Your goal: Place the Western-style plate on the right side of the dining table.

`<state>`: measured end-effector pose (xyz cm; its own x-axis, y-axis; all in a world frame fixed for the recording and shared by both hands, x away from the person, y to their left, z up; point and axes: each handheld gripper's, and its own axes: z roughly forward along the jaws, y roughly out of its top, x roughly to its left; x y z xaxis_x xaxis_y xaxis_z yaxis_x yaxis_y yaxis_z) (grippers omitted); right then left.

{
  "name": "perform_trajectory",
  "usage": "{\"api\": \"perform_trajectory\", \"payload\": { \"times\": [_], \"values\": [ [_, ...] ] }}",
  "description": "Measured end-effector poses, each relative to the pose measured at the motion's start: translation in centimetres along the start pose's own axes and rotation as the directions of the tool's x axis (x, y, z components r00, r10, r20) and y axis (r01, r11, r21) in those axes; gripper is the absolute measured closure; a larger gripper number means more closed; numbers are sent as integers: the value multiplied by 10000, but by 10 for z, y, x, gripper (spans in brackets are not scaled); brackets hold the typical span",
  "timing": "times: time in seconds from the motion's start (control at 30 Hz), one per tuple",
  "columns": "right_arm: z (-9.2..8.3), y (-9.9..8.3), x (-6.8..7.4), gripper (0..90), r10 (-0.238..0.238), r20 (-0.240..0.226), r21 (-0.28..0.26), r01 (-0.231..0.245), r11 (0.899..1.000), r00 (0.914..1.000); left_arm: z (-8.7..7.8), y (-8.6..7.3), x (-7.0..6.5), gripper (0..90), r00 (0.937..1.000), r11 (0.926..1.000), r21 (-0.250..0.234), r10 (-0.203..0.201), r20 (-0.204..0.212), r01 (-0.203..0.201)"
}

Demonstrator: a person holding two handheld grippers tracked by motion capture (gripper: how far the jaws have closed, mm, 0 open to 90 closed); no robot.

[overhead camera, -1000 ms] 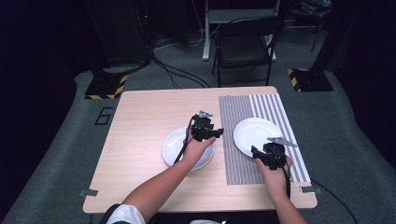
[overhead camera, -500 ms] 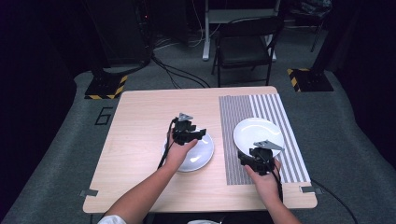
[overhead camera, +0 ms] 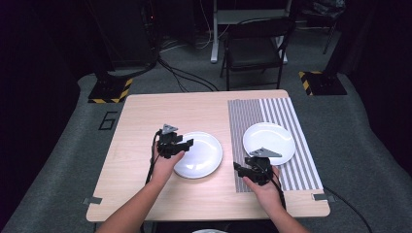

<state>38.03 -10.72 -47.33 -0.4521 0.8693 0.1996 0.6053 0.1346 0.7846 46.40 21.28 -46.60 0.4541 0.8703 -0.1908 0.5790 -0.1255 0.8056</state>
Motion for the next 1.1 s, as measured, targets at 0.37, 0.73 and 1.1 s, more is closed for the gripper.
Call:
{"api": "perform_trajectory", "payload": {
  "times": [0.37,0.73,1.1],
  "values": [
    [16,-2,19,456,-738,-703,253,758,9968,9948,-28,-22,29,435,9982,9999,78,-104,-589,108],
    [23,-8,31,458,-1457,-1059,320,1498,9882,9836,-36,-43,44,436,9955,9988,15,-476,-821,479],
    [32,-18,39,469,-2161,-1350,459,2240,9735,9670,-35,-49,60,428,9915,9984,258,-459,-1217,494]
  ]
}}
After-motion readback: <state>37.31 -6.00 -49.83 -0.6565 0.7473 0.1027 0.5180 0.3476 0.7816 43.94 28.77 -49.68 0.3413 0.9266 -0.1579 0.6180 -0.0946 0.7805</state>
